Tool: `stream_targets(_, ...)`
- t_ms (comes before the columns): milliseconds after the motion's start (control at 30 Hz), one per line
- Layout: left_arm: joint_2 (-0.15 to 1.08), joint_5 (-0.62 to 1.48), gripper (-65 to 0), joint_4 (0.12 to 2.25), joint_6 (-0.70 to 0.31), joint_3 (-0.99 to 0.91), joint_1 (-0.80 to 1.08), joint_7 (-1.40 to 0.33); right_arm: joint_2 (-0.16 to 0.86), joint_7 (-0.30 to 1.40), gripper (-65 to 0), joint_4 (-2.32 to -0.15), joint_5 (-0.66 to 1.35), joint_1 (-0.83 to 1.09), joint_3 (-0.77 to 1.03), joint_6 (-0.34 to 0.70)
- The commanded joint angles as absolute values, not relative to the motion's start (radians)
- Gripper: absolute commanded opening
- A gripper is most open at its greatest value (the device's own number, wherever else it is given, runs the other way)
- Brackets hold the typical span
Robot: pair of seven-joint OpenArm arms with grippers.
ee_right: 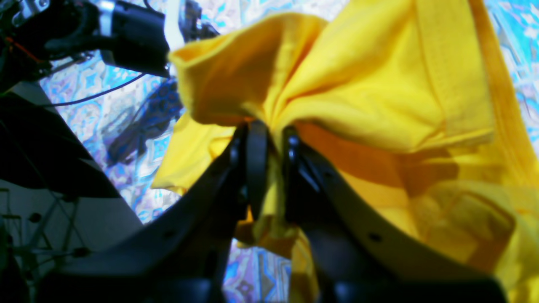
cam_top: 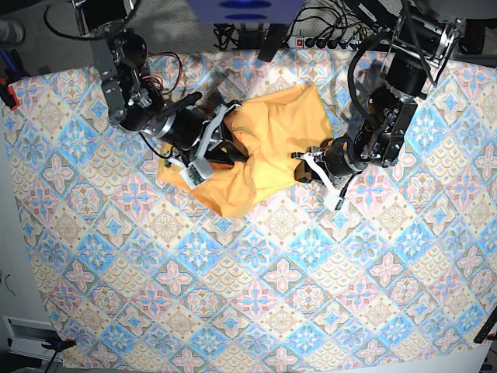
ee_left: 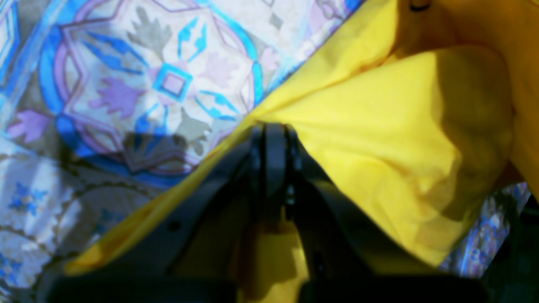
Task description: Fold the T-shirt properly
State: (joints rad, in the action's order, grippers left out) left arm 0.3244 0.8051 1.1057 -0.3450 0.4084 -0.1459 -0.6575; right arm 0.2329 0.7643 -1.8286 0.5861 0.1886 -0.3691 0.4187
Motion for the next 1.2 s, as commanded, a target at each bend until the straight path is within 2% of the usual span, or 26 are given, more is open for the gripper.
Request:
stream_targets(0,0.331,0.8,-64.7,1.116,-0.346,0.406,-0.151,-0.676,0.231,0.737,-65.0,-1.842,0.61,0.171,-0.383,0.438)
stream_targets(167,0.335,0.803,-64.7,1.133,-0.346,0.401,-0.137,-0.676,0.231,0.739,-65.0,-1.805,0.61,0.114,-0.435,0.438)
stream_targets(300,0.346,0.802,-64.7,1.303,-0.344,0.318,-0.068,-0.69,0.231,0.739,-65.0,-1.742,0.61,0.065,-0.446,0.438)
stream_targets(467,0.358,0.802,-64.7,1.498,-0.329,0.154,0.065,-0.829,0.231,0.739,-65.0,-1.699,0.61,0.021,-0.446,0.438)
stream_targets(667,0.366,0.796,-64.7,1.678,-0.329,0.028,0.26,-0.835,0.231,0.739,-65.0,-1.661,0.61,-0.016,-0.516,0.438)
stream_targets(933,0.363,0.794,-64.7,1.541,-0.329,0.033,0.288,-0.829,0.217,0.739,-65.0,-1.658,0.61,-0.018,-0.578,0.438)
stream_targets(1167,0.334,0.707,-64.7,1.458,-0.325,0.142,0.246,-0.823,0.214,0.74,-65.0,-1.659,0.608,-0.059,-0.634,0.438)
